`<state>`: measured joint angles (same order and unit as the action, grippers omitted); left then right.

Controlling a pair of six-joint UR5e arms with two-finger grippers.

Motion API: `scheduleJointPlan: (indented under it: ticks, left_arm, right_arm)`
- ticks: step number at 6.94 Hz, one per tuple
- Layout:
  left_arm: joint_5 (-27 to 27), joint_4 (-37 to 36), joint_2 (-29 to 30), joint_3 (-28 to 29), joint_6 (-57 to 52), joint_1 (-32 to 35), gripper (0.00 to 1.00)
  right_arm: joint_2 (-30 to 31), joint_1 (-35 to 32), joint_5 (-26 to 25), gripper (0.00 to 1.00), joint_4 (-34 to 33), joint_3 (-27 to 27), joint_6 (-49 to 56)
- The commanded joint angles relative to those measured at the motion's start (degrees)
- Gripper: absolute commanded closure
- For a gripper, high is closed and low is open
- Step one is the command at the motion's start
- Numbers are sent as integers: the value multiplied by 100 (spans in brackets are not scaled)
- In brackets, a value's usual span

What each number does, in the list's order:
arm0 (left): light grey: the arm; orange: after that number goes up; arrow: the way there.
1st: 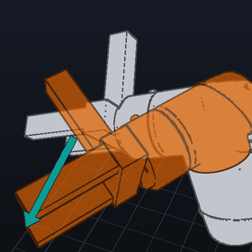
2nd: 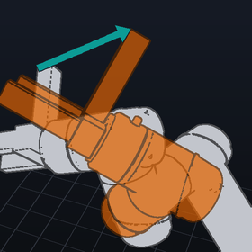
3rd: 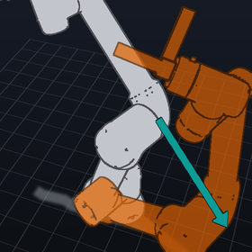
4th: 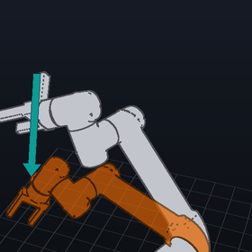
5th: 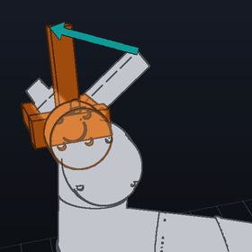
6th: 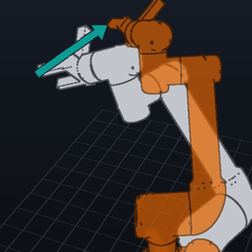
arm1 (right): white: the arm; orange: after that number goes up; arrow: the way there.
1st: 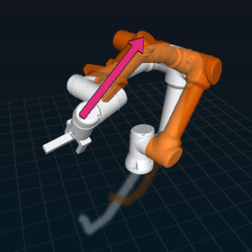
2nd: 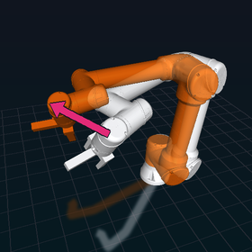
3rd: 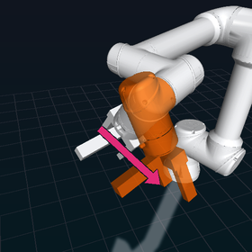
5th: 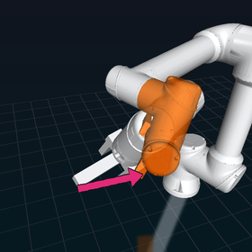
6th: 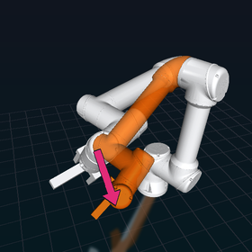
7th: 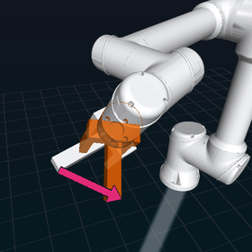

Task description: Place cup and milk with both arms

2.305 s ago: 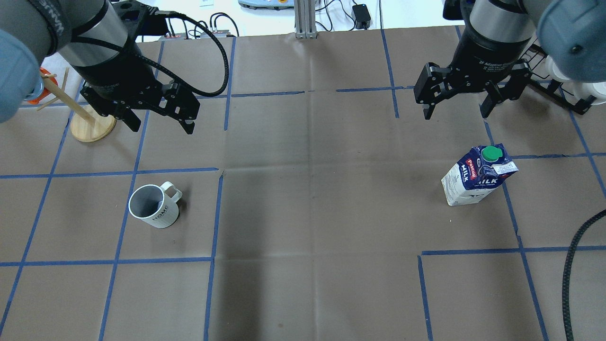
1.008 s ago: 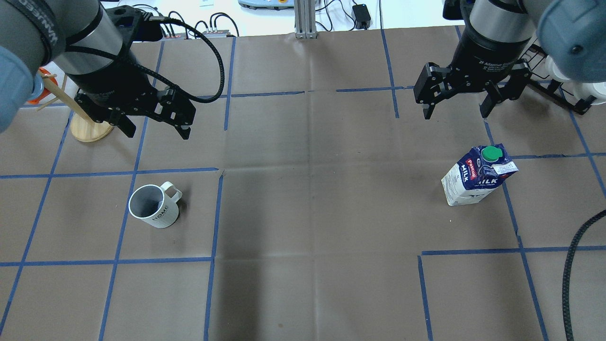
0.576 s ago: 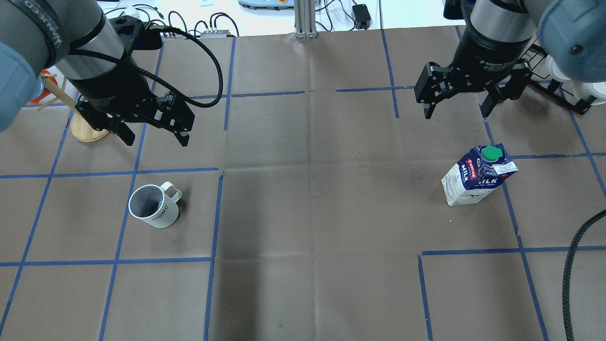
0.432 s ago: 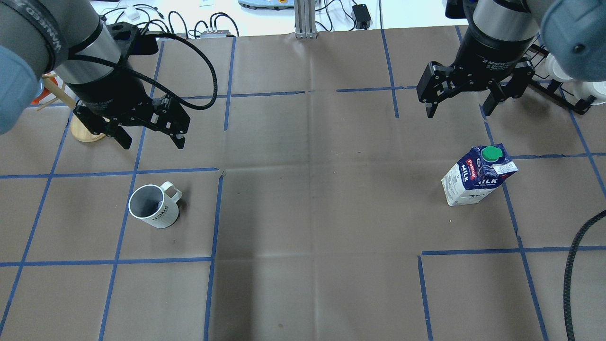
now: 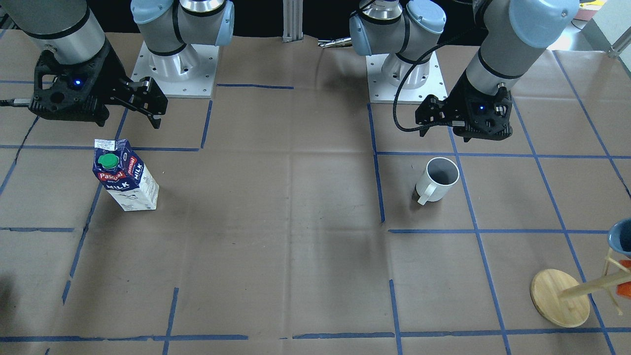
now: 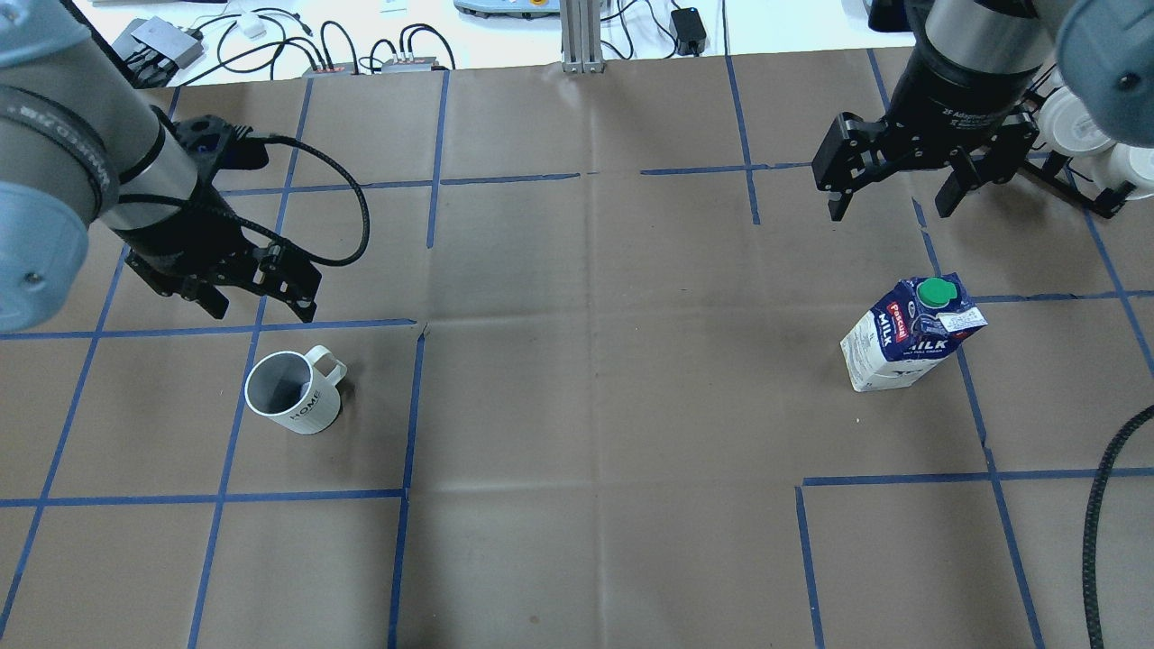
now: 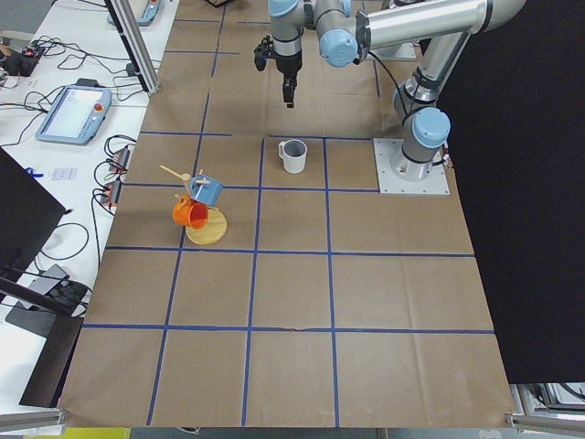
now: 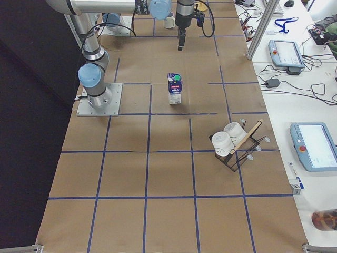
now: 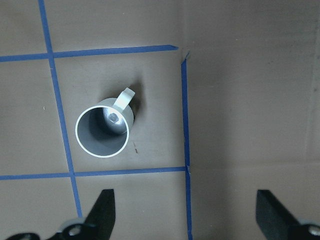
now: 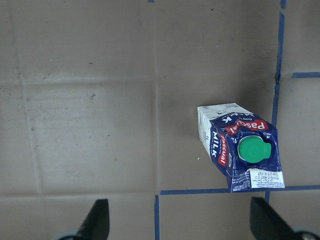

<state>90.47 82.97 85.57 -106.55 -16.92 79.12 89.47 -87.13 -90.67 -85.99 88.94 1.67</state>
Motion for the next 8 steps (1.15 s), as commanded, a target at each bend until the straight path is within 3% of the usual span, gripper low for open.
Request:
scheduleJointPlan:
  ticks: [1, 4, 8]
  left_arm:
    - [330, -631, 125, -575, -676, -587, 0]
    - [340, -1912, 537, -1130, -1469, -828, 0]
    - [322, -2118, 995, -1175, -1489, -828, 4]
  right_arm:
    - [0, 4, 23, 0, 12, 9, 9]
    - [0, 4, 23, 0, 12, 9, 9]
    - [0, 4, 23, 0, 12, 9, 9]
